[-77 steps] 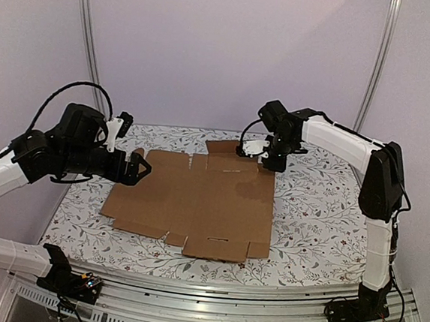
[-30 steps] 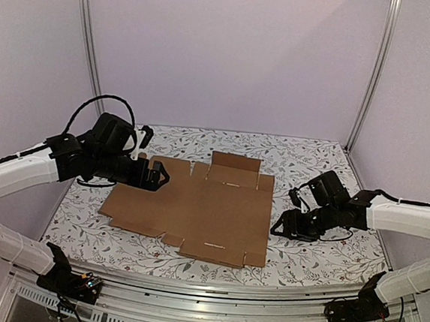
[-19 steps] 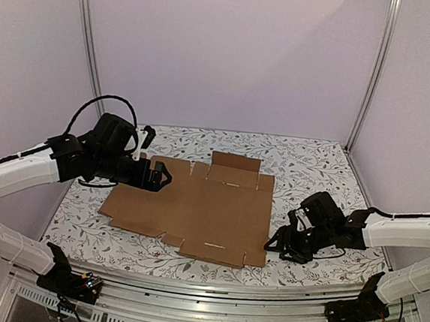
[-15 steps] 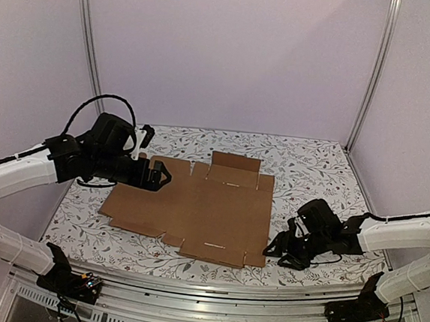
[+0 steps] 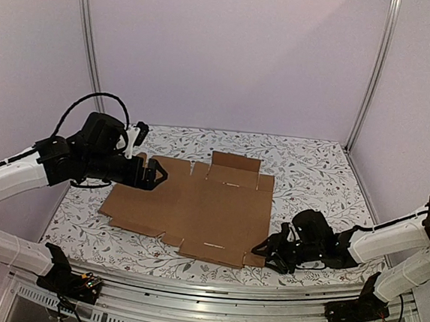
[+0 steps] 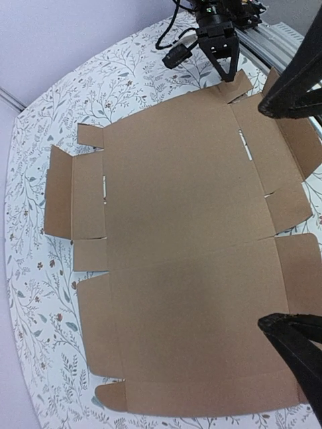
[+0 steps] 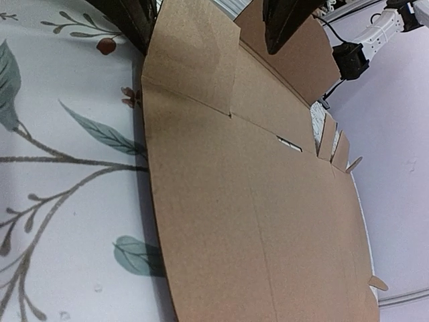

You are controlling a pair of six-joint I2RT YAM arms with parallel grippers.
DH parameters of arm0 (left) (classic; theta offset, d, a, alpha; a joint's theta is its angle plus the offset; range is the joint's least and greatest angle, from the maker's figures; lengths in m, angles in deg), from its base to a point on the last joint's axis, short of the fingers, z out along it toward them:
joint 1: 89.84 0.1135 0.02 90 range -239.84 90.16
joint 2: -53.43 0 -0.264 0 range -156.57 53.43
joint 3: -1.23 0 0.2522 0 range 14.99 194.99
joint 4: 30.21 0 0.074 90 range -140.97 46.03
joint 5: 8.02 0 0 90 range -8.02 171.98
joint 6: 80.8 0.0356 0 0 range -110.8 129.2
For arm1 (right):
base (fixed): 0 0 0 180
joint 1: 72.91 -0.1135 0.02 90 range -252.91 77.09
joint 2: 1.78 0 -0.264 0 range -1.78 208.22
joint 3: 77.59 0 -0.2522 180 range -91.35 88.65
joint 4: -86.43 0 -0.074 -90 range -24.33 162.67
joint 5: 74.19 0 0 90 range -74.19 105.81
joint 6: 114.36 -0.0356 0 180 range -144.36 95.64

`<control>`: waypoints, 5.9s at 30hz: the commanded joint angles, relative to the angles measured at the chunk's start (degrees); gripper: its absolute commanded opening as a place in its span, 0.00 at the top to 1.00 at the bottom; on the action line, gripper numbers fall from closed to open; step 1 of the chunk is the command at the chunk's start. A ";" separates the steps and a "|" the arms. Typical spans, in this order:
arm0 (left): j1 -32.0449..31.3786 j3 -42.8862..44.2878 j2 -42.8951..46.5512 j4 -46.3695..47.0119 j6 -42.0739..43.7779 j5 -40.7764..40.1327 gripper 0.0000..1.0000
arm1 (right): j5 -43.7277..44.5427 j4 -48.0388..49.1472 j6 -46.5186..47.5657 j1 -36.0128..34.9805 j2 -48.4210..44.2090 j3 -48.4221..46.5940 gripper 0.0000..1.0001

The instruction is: Fold the paper box

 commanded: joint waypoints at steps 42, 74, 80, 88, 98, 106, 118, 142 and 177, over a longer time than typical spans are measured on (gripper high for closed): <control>-1.18 -0.66 1.52 -1.83 -1.25 0.82 0.00 | 14.75 19.00 -13.46 -5.38 2.90 11.45 0.98; -1.26 6.71 2.19 -9.80 3.90 -4.83 0.01 | 4.22 -22.66 34.51 8.25 -6.84 -17.65 1.00; -1.26 8.30 1.28 -10.42 4.53 -5.59 0.00 | 3.21 -39.18 51.09 12.18 -5.49 -30.15 1.00; -1.35 9.54 -1.28 -9.41 5.75 -7.09 0.00 | 5.43 -57.10 71.71 13.32 -1.39 -43.97 1.00; -1.26 12.64 -11.66 -2.23 8.61 -14.57 0.00 | 11.56 -68.57 91.30 13.17 -1.51 -50.51 1.00; -1.09 14.01 -19.20 9.32 16.29 -11.54 0.00 | 14.67 -72.46 99.12 13.16 -1.89 -57.28 1.00; 5.48 5.56 -22.86 29.39 25.82 -0.14 0.05 | 10.08 -74.46 103.62 13.14 -2.82 -60.23 1.00; 16.31 14.70 -40.84 40.14 27.66 26.06 0.32 | 7.37 -72.19 105.82 11.19 -4.46 -59.27 1.00; 18.03 22.37 -45.14 31.95 20.77 18.43 1.00 | 26.18 -65.50 96.19 10.90 -4.03 -64.09 0.50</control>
